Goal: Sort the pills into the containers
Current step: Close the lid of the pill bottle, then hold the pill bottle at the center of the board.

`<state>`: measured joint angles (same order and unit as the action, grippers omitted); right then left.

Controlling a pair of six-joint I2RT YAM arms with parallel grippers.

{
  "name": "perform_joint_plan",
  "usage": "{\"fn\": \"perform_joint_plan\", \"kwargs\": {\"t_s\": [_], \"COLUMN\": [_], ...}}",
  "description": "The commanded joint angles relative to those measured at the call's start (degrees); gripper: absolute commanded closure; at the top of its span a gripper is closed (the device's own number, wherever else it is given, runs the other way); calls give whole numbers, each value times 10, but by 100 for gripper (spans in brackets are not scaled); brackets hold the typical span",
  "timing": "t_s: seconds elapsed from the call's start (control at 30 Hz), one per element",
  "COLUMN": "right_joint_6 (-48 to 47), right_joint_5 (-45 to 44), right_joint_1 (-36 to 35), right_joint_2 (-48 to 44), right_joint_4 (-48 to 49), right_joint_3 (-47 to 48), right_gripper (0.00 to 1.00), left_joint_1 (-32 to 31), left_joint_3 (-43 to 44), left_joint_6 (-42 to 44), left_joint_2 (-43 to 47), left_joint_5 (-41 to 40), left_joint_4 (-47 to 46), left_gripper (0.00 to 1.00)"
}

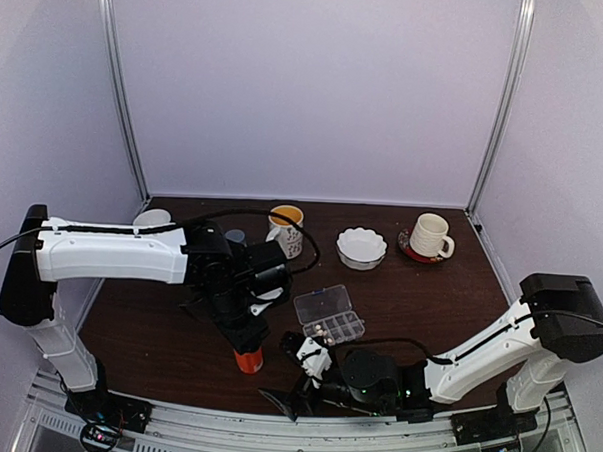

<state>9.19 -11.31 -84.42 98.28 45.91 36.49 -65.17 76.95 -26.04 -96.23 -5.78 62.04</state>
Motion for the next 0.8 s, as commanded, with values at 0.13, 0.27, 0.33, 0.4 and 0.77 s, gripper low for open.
{"fn": "perform_joint_plan", "kwargs": {"t_s": [0.13, 0.27, 0.33, 0.4, 0.77], "right_joint_6": [2, 5, 3, 5, 11], "right_joint_5": [-2, -29, -36, -48, -44], "right_joint_1": [-3, -3, -3, -3, 22], "right_joint_2": [12, 37, 51, 67, 149], "right_joint_4": [8, 37, 49, 75, 151], "right_joint_3": [11, 13, 20, 19, 46], "right_gripper": [0, 0, 0, 0, 0], "left_joint_1": [10, 11, 10, 10, 10], "left_joint_3": [-35, -47, -51, -54, -60], "left_joint_6": [15, 10, 8, 6, 3], "left_joint_2": [-7, -1, 0, 0, 8], "left_joint_5": [67, 81, 83, 85, 84], "left_joint_4": [-55, -64, -65, -64, -62], "left_gripper": [45, 45, 45, 46, 47]}}
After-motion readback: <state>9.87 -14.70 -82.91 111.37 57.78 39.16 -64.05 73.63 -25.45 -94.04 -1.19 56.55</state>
